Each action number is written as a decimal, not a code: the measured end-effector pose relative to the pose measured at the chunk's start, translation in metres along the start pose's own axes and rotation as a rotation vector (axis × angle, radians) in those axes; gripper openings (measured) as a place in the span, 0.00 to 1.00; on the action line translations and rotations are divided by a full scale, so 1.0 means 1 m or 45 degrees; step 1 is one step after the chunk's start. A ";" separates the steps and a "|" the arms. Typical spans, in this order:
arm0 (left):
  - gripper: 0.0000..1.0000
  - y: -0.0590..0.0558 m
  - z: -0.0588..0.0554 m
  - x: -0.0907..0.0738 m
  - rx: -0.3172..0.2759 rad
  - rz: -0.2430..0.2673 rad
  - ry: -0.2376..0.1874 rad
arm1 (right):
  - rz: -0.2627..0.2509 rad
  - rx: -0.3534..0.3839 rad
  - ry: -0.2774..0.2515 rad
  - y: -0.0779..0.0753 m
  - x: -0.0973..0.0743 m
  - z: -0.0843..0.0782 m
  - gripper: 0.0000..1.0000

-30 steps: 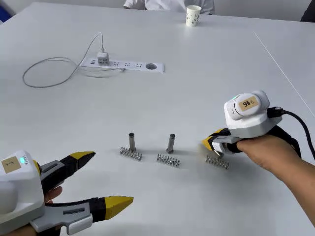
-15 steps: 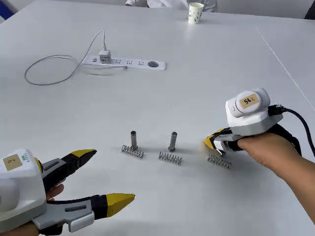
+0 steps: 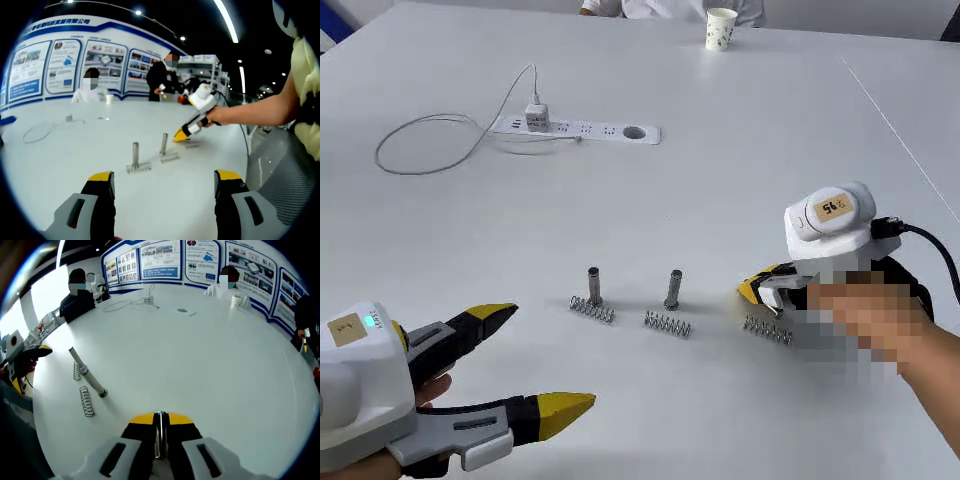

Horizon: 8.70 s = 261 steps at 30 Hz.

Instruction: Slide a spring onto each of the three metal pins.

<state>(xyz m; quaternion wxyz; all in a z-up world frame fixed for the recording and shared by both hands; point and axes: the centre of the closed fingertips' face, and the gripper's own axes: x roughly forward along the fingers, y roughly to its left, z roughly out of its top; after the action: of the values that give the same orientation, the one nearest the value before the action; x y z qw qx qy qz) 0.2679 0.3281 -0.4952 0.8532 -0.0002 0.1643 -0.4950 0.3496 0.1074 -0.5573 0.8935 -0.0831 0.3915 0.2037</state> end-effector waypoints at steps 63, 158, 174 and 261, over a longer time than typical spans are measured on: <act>0.83 -0.009 0.009 -0.005 0.033 -0.002 -0.025 | -0.032 -0.130 -0.074 0.004 -0.065 -0.007 0.10; 0.82 -0.009 0.006 -0.007 0.015 0.005 -0.025 | 0.193 -0.661 0.223 0.058 -0.026 -0.038 0.15; 0.82 -0.010 0.008 -0.009 0.017 0.008 -0.028 | 0.278 -0.845 0.318 0.059 -0.031 -0.038 0.16; 0.82 -0.016 0.010 -0.004 0.023 -0.013 -0.023 | 0.228 -0.560 0.099 0.052 -0.063 -0.017 0.12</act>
<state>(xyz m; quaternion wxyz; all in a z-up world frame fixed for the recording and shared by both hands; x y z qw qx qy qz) 0.2553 0.3212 -0.4820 0.8521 0.0021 0.1520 -0.5008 0.2777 0.1301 -0.5218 0.8165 -0.2483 0.3778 0.3590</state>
